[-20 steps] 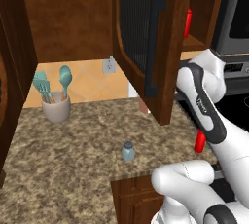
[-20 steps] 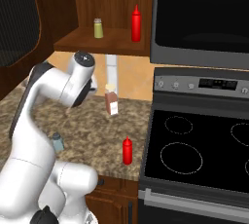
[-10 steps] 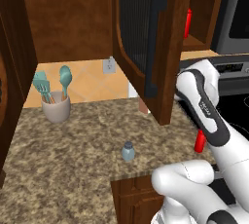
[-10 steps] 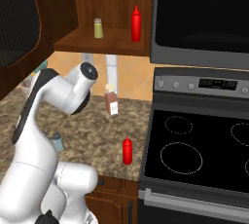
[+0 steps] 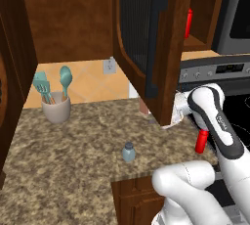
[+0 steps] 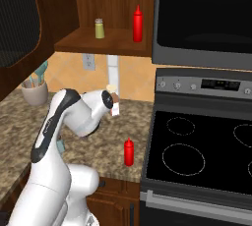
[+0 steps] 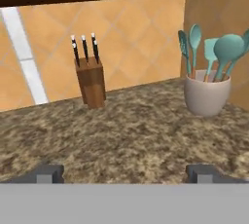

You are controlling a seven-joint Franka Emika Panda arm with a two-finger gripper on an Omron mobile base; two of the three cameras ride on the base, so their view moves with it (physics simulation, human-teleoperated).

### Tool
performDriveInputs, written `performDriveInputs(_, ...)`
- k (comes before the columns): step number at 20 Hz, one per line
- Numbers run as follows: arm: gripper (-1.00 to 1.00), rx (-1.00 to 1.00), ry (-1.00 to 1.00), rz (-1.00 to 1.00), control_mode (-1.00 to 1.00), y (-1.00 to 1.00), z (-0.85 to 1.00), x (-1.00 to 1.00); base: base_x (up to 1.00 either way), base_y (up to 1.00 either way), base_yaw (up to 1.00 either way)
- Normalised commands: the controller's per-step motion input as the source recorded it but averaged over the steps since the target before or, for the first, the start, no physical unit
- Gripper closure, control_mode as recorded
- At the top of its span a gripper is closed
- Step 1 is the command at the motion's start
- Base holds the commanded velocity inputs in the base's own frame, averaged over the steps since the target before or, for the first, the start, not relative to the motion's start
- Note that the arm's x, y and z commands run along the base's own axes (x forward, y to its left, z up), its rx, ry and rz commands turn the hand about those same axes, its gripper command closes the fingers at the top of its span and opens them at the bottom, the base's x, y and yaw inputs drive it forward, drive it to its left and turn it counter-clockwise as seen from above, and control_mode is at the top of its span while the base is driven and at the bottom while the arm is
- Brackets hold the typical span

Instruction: Put the shaker and condiment bottle from the counter next to their counterparts in the cabinet.

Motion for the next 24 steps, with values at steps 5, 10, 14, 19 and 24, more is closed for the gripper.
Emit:
performDriveInputs(5, -1.00, 0.01, -0.42, 0.24, -1.00, 0.07, -0.29, -0.26, 0.00, 0.00, 0.00)
performDriveInputs(10, -1.00, 0.00, -0.11, 0.13, -1.00, 0.09, -0.16, 0.00, 0.00, 0.00, 0.00)
performDriveInputs(14, -1.00, 0.00, 0.00, 0.01, -1.00, 0.01, -0.05, 0.00, 0.00, 0.00, 0.00)
performDriveInputs(19, -1.00, 0.00, 0.00, 0.06, -1.00, 0.11, -0.28, 0.00, 0.00, 0.00, 0.00)
performDriveInputs(24, -1.00, 0.00, 0.00, 0.05, -1.00, 0.10, -0.09, 0.00, 0.00, 0.00, 0.00)
